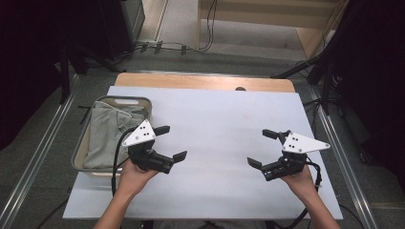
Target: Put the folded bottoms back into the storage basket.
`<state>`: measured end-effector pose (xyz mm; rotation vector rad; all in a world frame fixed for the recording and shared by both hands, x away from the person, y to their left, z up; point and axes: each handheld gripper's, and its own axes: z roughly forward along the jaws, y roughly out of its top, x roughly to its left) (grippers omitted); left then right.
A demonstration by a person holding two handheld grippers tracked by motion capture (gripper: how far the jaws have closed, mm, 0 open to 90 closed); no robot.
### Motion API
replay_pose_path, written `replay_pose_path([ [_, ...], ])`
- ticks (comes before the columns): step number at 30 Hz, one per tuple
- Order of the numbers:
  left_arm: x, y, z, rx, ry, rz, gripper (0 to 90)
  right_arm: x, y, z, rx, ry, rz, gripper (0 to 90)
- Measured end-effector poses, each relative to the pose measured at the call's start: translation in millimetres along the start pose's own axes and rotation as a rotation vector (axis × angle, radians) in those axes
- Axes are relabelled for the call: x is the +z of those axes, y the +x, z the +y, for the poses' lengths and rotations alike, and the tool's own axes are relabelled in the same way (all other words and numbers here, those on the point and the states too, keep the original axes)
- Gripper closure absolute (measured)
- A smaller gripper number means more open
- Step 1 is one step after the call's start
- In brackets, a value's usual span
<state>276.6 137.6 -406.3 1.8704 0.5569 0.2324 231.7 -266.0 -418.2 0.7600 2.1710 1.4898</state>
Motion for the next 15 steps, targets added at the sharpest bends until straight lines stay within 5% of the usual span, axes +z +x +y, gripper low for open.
replay_pose_path([
  [15,-7.0,4.0,-3.1,0.006,0.002,0.002,0.0,-9.0,-1.0,-5.3,0.002,-0.005,-0.022,0.0],
])
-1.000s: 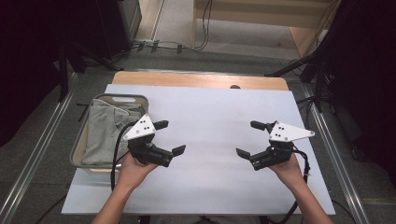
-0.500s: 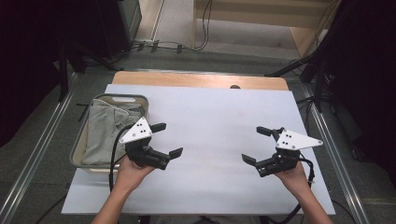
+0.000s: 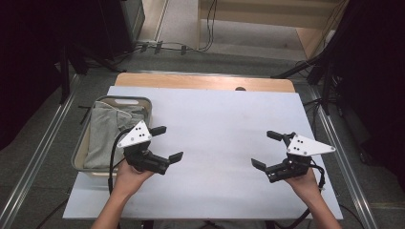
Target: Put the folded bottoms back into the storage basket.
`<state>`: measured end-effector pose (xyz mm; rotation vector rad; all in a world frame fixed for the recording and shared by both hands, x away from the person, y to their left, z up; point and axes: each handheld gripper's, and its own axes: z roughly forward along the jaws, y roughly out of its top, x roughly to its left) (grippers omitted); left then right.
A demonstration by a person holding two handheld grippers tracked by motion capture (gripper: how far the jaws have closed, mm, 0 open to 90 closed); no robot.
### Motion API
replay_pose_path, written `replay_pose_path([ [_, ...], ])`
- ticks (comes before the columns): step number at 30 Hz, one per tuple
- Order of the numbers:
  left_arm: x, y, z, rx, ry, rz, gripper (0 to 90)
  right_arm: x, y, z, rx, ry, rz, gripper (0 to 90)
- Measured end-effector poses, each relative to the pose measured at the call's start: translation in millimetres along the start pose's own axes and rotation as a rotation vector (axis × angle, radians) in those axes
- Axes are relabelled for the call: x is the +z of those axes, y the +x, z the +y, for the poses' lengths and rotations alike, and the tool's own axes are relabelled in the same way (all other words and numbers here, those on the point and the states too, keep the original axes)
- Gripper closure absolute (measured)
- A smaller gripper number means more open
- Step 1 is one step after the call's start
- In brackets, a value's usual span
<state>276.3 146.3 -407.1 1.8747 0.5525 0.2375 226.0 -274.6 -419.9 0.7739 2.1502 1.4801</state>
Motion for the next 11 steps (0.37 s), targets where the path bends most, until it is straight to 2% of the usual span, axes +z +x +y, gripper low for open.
replay_pose_path([
  [11,-2.2,2.9,-0.8,-0.004,-0.009,-0.006,0.0,-1.9,-0.8,-2.0,0.007,-0.002,-0.002,0.0],
])
